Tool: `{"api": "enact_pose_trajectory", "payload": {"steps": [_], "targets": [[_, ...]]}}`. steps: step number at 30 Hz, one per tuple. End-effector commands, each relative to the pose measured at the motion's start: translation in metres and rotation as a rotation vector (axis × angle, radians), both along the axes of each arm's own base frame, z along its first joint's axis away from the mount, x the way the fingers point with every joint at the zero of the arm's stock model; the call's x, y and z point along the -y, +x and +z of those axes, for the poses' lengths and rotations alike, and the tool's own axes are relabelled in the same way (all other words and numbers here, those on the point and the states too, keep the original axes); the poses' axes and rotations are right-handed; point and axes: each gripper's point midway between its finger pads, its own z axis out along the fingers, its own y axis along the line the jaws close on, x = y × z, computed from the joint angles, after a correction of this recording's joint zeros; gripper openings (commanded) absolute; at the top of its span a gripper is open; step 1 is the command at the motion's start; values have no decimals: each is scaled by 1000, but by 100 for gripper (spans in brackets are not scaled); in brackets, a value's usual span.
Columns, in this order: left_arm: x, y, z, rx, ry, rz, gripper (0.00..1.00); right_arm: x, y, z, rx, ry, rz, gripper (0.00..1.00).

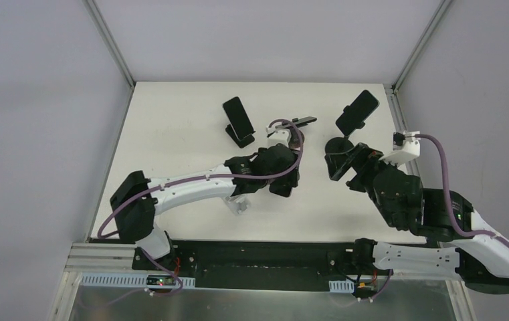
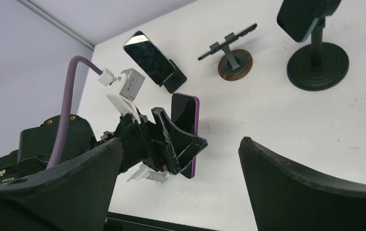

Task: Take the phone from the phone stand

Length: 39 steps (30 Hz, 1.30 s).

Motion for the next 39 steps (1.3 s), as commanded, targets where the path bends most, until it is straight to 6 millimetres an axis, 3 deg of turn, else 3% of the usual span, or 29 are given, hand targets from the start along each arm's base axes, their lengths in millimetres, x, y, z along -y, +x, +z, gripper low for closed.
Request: {"api": "enact_pose_trajectory", "payload": {"steps": [1,10,23,27,35,39], "targets": [[27,5,9,-16,-81,92,0,10,-2,-21,-45,18,-49,94],[40,-7,-53,-111,-8,166,0,21,-6,-39,-68,28,-66,94],[30,-8,-112,-191,143,271,2,28,-5,-47,-66,-9,-85,95],[28,-8,-119,-195,169,279,12,27,-4,-49,-65,-22,-87,96],[23,-12,-135,-220,219,283,53,28,-5,-49,-63,-6,-81,96],[21,-15,-141,-228,239,290,62,33,-6,-50,-59,8,-82,96]]}}
